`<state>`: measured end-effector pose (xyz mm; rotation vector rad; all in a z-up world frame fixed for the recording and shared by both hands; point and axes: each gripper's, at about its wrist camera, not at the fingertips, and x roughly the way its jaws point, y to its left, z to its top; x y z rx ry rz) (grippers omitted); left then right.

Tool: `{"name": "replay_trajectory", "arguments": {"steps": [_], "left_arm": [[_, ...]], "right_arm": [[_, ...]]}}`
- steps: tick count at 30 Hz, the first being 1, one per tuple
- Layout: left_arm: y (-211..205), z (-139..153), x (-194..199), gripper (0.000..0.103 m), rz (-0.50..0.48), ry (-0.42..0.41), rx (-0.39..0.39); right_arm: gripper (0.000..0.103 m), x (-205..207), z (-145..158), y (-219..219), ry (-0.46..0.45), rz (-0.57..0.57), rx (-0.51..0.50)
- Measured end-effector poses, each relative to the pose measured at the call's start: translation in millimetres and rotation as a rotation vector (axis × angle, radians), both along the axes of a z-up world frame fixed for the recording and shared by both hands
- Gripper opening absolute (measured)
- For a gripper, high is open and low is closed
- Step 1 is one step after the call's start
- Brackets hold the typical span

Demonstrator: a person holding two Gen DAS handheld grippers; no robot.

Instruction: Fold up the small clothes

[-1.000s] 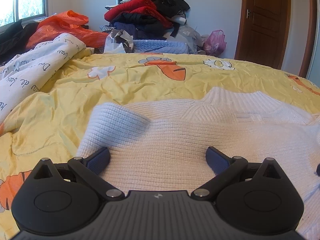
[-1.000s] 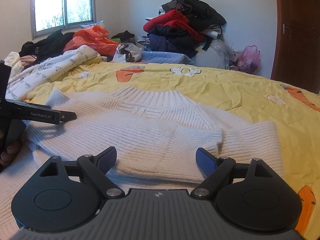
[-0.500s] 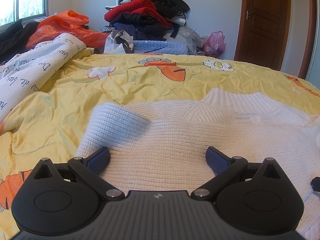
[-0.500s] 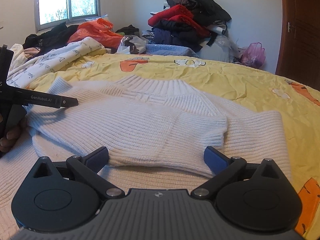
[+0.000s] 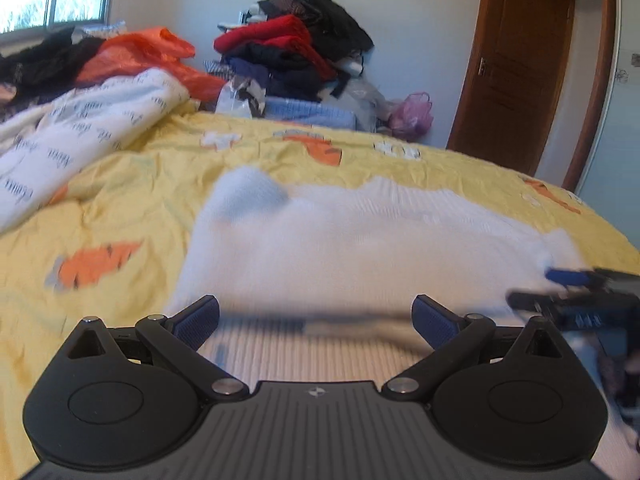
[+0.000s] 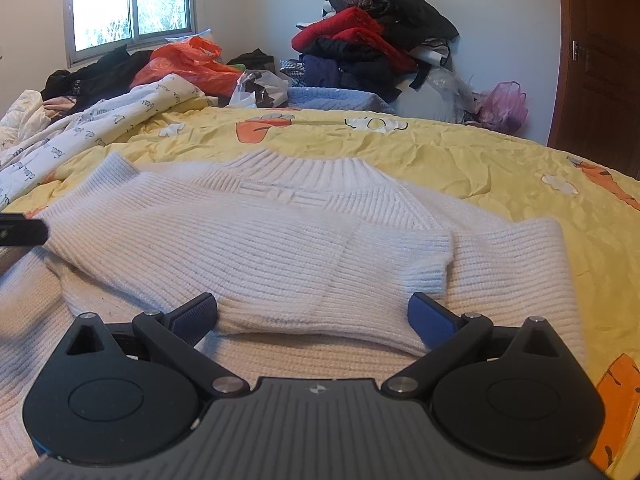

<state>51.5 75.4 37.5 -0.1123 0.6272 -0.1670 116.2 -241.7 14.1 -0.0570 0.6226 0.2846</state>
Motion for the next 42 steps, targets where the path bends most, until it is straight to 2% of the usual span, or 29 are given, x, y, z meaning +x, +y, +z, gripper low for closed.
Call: {"name": "replay_trajectory", "arguments": {"steps": [5, 6, 9, 13, 20, 32, 35, 37, 39, 42], "left_arm": [[11.9, -13.3, -16.7, 0.103, 0.0, 0.108, -0.094], [11.6, -17.6, -18.6, 0.103, 0.0, 0.102, -0.077], [-3.5, -28.3, -28.0, 0.103, -0.013, 0.046, 0.042], [-16.1, -30.1, -29.1, 0.103, -0.001, 0.052, 0.118], [-13.1, -29.7, -29.3, 0.103, 0.004, 0.048, 0.088], [-15.8, -31.1, -28.8, 0.103, 0.005, 0.054, 0.13], [-15.8, -31.3, -28.9, 0.103, 0.005, 0.053, 0.128], [-16.2, -30.8, -28.7, 0.103, 0.007, 0.053, 0.127], [-16.1, -30.6, -28.3, 0.103, 0.008, 0.052, 0.126], [-16.2, -30.7, -28.3, 0.103, 0.007, 0.052, 0.126]], "right_arm": [[0.1, -0.3, 0.2, 0.3, -0.003, -0.002, -0.005], [0.1, -0.3, 0.2, 0.2, -0.003, -0.002, -0.006], [0.1, -0.3, 0.2, 0.2, -0.003, -0.002, -0.006], [0.1, -0.3, 0.4, -0.2, -0.006, -0.002, -0.008], [0.1, -0.5, 0.2, 0.1, -0.005, -0.002, -0.006], [0.1, -1.0, 1.0, 0.0, -0.006, -0.004, -0.011], [0.102, -15.4, 12.2, -1.8, -0.031, -0.055, -0.022], [0.102, -34.8, 20.2, -10.2, -0.037, -0.067, 0.045], [0.102, -54.8, 23.1, -18.5, -0.002, -0.031, 0.102], [0.103, -84.4, 19.8, -18.9, 0.013, 0.008, 0.042]]}}
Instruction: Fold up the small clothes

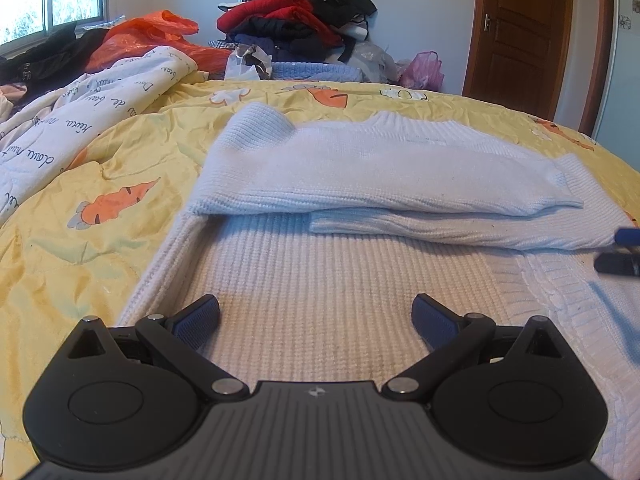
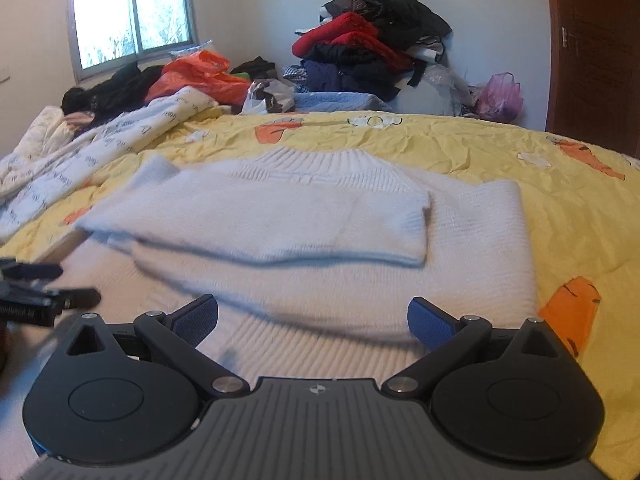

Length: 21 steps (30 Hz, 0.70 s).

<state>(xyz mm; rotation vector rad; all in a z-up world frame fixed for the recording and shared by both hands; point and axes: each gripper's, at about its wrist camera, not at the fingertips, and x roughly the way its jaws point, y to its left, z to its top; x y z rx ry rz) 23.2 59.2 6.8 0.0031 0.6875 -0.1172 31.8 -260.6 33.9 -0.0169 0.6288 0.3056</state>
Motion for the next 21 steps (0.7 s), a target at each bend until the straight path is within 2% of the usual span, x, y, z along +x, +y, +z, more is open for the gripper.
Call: {"name": "replay_trajectory", "arguments": {"steps": [4, 7, 14, 18, 21], "left_arm": [[0.0, -0.1, -0.1, 0.103, 0.0, 0.0, 0.002], [0.0, -0.1, -0.1, 0.103, 0.0, 0.0, 0.004], [1.6, 4.5, -2.6, 0.103, 0.002, 0.023, 0.031], [6.3, 15.2, -26.8, 0.103, -0.001, 0.043, 0.006], [4.3, 8.3, -49.5, 0.103, -0.03, 0.044, 0.007]], "right_arm": [[0.103, -16.2, -17.4, 6.3, 0.035, 0.041, -0.092], [0.103, -15.5, -18.8, 10.6, 0.038, 0.042, -0.109], [0.103, -14.6, -20.6, 7.1, 0.048, 0.048, -0.083], [0.102, -13.6, -20.3, 5.4, 0.048, 0.046, -0.076], [0.103, -13.5, -20.5, 5.0, 0.048, 0.046, -0.076]]}}
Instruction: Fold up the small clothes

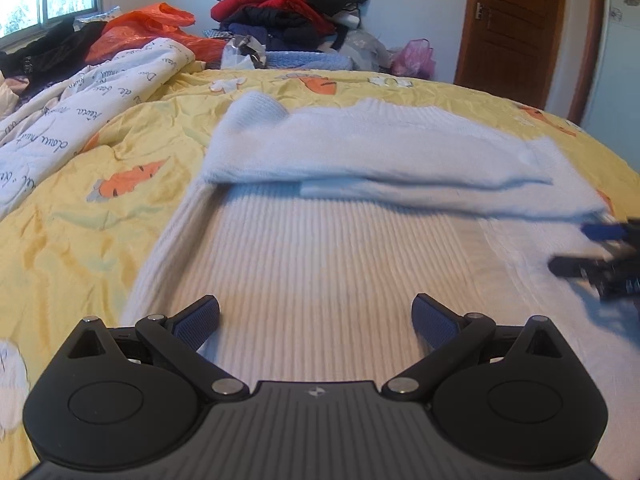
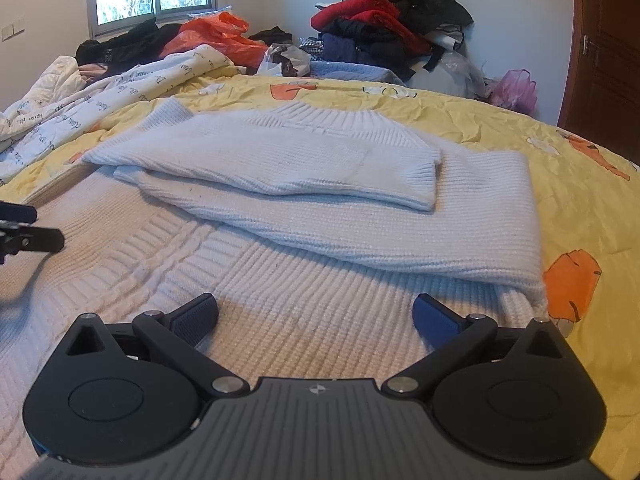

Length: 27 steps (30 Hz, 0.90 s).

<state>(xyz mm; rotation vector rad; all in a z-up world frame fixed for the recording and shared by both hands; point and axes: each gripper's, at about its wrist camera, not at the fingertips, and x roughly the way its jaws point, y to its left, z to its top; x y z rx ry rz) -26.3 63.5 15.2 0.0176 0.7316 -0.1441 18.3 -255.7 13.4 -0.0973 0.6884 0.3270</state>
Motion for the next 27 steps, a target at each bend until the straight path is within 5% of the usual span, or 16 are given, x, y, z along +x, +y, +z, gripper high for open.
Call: {"name": "replay_trajectory", "arguments": {"steps": [10, 15, 20, 27], "left_arm": [[-7.5, -5.2, -12.7, 0.103, 0.009, -0.043, 0.06], [-5.1, -2.6, -43.4, 0.103, -0.033, -0.03, 0.053], [2.0, -10.9, -52.9, 0.103, -0.049, -0.039, 0.038], [2.6, 1.8, -59.9, 0.103, -0.027, -0.05, 0.068]], "right_arm": [[0.103, -4.9, 3.7, 0.1, -0.026, -0.026, -0.017], [0.103, -54.2, 20.7, -4.8, -0.034, -0.008, 0.036], [0.103, -100.4, 4.0, -1.9, -0.027, 0.014, -0.042], [0.103, -97.5, 7.5, -1.0, -0.006, -0.004, -0.031]]}}
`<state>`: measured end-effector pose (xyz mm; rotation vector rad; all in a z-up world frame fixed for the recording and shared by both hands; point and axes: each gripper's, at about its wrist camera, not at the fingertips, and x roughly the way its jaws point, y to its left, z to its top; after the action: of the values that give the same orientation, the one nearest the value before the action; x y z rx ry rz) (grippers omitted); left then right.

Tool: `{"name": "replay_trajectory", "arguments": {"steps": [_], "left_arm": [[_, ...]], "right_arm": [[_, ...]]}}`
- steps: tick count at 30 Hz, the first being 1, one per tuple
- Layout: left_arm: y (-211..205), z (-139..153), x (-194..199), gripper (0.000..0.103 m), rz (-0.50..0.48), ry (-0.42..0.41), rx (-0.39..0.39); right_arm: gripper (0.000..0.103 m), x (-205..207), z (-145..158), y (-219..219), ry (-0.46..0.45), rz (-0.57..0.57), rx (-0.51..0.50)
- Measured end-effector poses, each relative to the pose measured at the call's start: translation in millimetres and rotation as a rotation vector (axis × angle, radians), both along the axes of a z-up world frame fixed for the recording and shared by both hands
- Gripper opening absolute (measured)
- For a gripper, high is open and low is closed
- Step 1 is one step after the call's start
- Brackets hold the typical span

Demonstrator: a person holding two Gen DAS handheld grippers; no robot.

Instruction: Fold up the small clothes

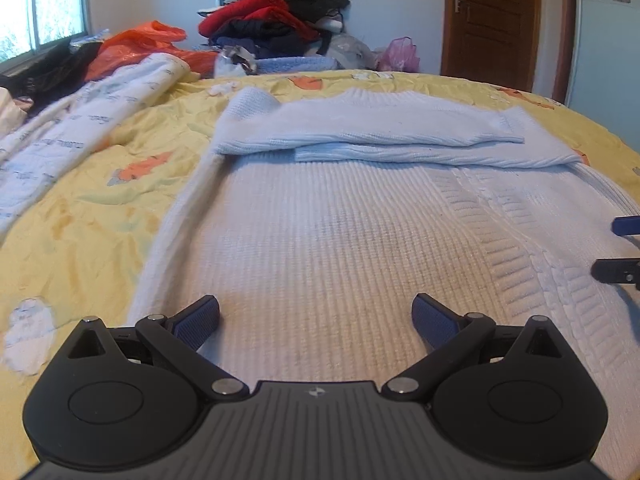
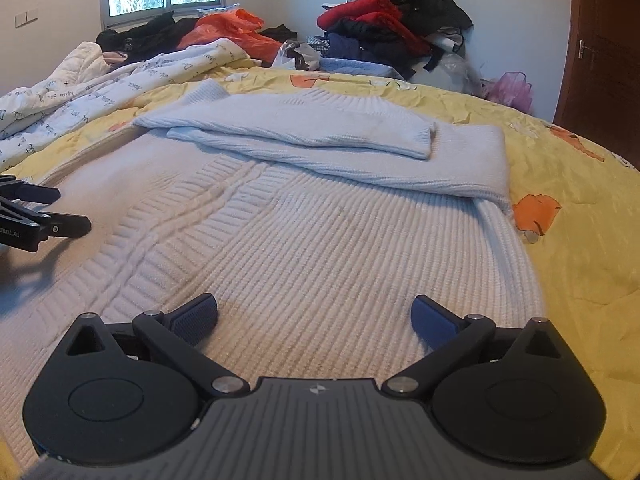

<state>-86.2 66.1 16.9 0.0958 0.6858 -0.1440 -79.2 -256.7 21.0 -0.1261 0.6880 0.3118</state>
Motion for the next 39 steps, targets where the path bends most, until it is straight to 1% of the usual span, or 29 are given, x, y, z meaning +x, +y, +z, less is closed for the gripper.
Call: {"name": "replay_trajectory", "arguments": {"steps": [2, 3, 5, 7, 9, 11, 13, 15, 16, 19, 21, 22, 24, 26, 27, 28, 30, 33, 34, 35, 39], "left_arm": [[13.9, 8.7, -18.5, 0.103, 0.02, -0.048, -0.009], [23.3, 11.0, -28.0, 0.103, 0.04, -0.061, -0.017], [42.2, 9.3, -41.2, 0.103, 0.08, -0.034, -0.041], [59.2, 3.9, -51.7, 0.103, 0.112, 0.013, -0.067], [67.7, -0.4, -60.8, 0.103, 0.131, 0.036, -0.075], [69.4, -1.8, -69.3, 0.103, 0.13, 0.035, -0.07], [66.6, -2.9, -74.9, 0.103, 0.108, 0.035, -0.067], [61.2, -6.9, -75.4, 0.103, 0.097, 0.05, -0.04], [59.6, -7.9, -76.9, 0.103, 0.098, 0.042, -0.035], [61.6, -6.1, -79.8, 0.103, 0.104, 0.048, -0.04], [63.5, 0.2, -86.9, 0.103, 0.126, 0.033, -0.044], [63.1, 5.0, -89.7, 0.103, 0.125, 0.02, -0.052], [56.0, 14.5, -92.9, 0.103, 0.115, -0.012, -0.063], [41.2, 21.3, -91.6, 0.103, 0.11, -0.038, -0.063], [29.7, 22.6, -88.6, 0.103, 0.093, -0.038, -0.07], [18.5, 21.6, -85.7, 0.103, 0.08, -0.027, -0.07], [-3.7, 15.7, -81.6, 0.103, 0.053, -0.007, -0.051], [-28.0, -1.7, -78.5, 0.103, 0.032, 0.046, 0.003], [-29.9, -7.1, -79.6, 0.103, 0.043, 0.045, 0.003], [-29.7, -9.0, -82.9, 0.103, 0.054, 0.02, -0.003], [-28.2, -11.8, -87.2, 0.103, 0.066, 0.001, -0.012]], "right_arm": [[0.103, -13.2, 12.2, -5.7, -0.01, -0.012, 0.019], [0.103, -24.2, 19.3, -11.8, -0.031, -0.011, 0.048], [0.103, -50.3, 30.5, -26.9, -0.063, -0.009, 0.11], [0.103, -70.1, 32.3, -37.4, -0.051, -0.034, 0.129], [0.103, -87.5, 28.7, -42.0, -0.036, -0.046, 0.119], [0.103, -104.5, 23.9, -38.4, -0.048, -0.033, 0.094], [0.103, -113.1, 15.7, -28.8, -0.037, 0.003, 0.044], [0.103, -115.7, -1.3, -16.4, 0.011, 0.034, -0.043], [0.103, -123.8, -2.0, -16.2, -0.043, 0.038, -0.044], [0.103, -120.4, 3.4, -16.6, 0.001, 0.021, -0.028], [0.103, -121.7, 9.9, -16.8, 0.015, 0.012, -0.03], [0.103, -123.4, 14.1, -17.2, 0.015, 0.011, -0.021], [0.103, -124.5, 23.6, -17.6, -0.004, 0.013, 0.033], [0.103, -115.5, 31.8, -11.3, -0.028, 0.005, 0.087], [0.103, -109.4, 33.7, -5.9, -0.038, 0.002, 0.101], [0.103, -103.5, 33.9, 0.5, -0.04, -0.002, 0.102], [0.103, -87.5, 29.0, 16.7, -0.023, -0.021, 0.073], [0.103, -75.7, 9.3, 37.1, 0.027, -0.024, 0.011], [0.103, -76.4, 2.3, 40.5, 0.028, -0.029, -0.018], [0.103, -83.3, -1.1, 41.9, -0.013, -0.027, -0.021], [0.103, -94.7, -2.6, 37.4, -0.013, -0.045, -0.006]]}}
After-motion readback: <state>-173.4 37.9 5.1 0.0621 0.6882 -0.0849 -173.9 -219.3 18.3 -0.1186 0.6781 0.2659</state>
